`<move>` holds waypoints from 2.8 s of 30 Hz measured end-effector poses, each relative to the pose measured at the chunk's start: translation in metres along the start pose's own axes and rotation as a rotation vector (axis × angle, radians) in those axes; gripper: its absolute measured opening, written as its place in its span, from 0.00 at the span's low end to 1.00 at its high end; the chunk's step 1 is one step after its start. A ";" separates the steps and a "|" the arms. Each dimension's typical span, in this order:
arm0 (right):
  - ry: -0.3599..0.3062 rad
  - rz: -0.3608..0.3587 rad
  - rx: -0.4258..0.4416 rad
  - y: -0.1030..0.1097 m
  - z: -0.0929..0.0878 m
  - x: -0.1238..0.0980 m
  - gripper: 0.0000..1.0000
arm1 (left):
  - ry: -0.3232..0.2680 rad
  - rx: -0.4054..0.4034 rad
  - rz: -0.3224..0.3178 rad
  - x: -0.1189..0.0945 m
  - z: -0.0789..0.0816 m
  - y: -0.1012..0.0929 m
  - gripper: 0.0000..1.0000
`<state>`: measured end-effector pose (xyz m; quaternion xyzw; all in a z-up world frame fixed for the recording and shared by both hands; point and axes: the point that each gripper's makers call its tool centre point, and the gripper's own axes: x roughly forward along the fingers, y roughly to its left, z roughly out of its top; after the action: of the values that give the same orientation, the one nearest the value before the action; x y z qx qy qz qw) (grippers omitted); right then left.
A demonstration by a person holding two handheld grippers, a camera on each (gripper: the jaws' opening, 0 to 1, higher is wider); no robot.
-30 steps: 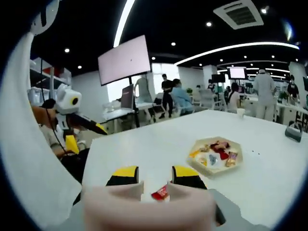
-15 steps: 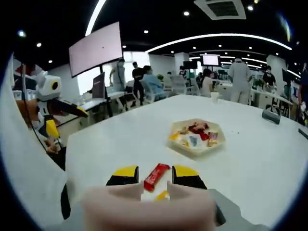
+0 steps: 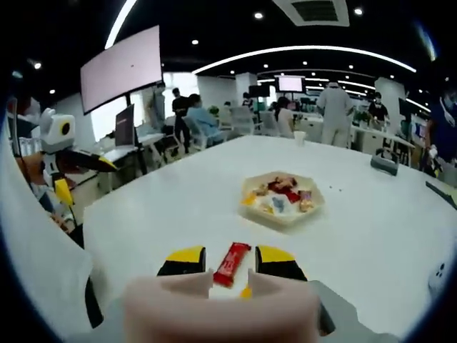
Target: Place the target food into the container with the food tongs after gripping and lifting it, then release it inside without dropping or visibly crushing the food.
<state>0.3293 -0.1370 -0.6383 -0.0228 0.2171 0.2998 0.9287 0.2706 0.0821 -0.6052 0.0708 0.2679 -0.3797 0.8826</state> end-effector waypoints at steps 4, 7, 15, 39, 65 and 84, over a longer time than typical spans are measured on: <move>0.004 -0.051 0.011 -0.005 -0.001 0.004 0.27 | -0.006 0.004 -0.012 0.000 0.001 0.006 0.85; -0.003 -0.068 0.034 -0.007 -0.001 0.003 0.26 | -0.007 0.007 -0.023 0.000 0.002 0.007 0.85; 0.011 -0.091 0.037 -0.016 -0.001 0.003 0.27 | -0.017 0.011 -0.033 0.006 0.007 0.009 0.85; 0.008 -0.093 0.052 -0.032 0.001 0.023 0.27 | 0.005 0.019 -0.024 0.009 0.008 0.001 0.85; 0.024 -0.053 0.089 -0.024 0.004 0.071 0.27 | 0.010 0.013 -0.004 0.004 0.006 0.011 0.85; 0.055 -0.032 0.108 -0.017 -0.002 0.093 0.27 | 0.017 0.001 0.021 -0.003 0.001 0.016 0.85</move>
<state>0.4053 -0.1003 -0.6803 0.0155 0.2582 0.2722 0.9268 0.2808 0.0947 -0.6044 0.0772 0.2746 -0.3696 0.8843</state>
